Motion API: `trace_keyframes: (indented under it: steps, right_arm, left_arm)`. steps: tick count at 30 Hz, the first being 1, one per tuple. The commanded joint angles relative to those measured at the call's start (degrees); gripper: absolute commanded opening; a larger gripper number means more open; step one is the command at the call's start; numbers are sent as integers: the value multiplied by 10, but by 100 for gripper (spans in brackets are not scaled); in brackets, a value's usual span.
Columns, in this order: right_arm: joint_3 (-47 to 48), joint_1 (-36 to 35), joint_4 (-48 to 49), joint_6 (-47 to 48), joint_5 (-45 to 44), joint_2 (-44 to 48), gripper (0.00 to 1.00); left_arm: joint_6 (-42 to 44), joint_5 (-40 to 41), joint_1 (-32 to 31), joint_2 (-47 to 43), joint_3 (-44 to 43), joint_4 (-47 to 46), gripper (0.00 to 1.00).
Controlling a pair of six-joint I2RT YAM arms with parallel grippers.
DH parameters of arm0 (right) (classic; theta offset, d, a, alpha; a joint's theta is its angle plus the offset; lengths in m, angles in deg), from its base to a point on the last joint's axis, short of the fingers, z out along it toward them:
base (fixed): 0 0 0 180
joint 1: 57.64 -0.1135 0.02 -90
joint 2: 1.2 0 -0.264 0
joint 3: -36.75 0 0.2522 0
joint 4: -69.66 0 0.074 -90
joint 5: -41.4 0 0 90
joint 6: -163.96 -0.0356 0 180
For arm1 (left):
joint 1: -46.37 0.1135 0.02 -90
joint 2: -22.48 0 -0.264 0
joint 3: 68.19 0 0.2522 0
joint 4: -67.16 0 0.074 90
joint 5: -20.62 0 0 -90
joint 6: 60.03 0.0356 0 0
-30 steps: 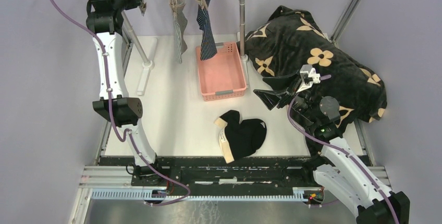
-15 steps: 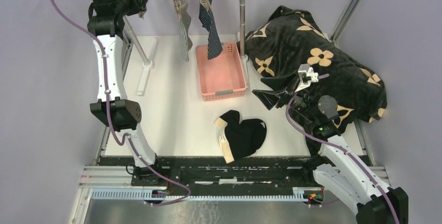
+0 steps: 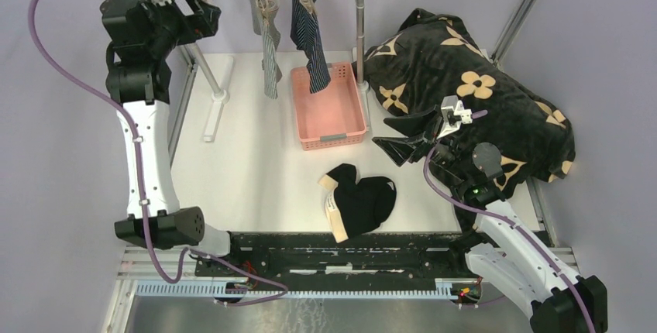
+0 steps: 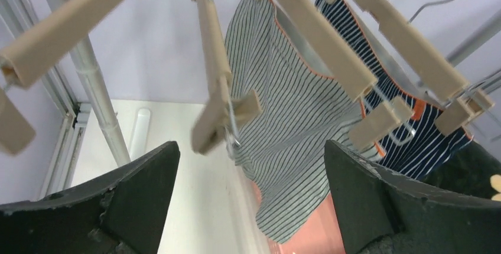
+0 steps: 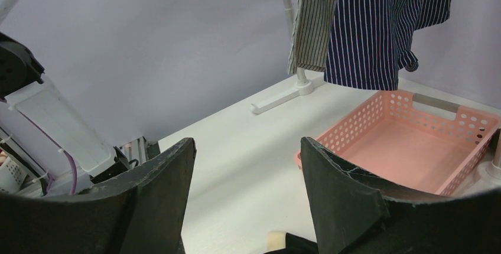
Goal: Remove the underwear clipped to the hanger
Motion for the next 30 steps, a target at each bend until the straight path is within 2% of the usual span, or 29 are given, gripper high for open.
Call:
trace_keyframes:
  steps: [1,4,9,15,21,25,30]
  right_arm:
    - [-1,-6,36,-4,12,3,74]
    - [1,-6,27,1,9,7,74]
    - [3,-7,22,4,8,5,75]
    - [8,-11,23,-1,10,-1,75]
    - [15,-12,6,4,3,8,75]
    - [23,-12,-33,28,-13,9,76]
    - [48,-14,-110,60,-47,-72,76]
  left_arm:
    - [4,8,1,-47,84,-29,99]
    - [4,31,1,-130,204,-69,99]
    - [-1,87,1,-275,353,-83,99]
    - [-17,136,1,-409,478,-113,99]
    - [-66,186,1,-431,637,-211,99]
    - [-115,276,0,-451,739,-291,99]
    - [-132,336,0,-455,809,-328,99]
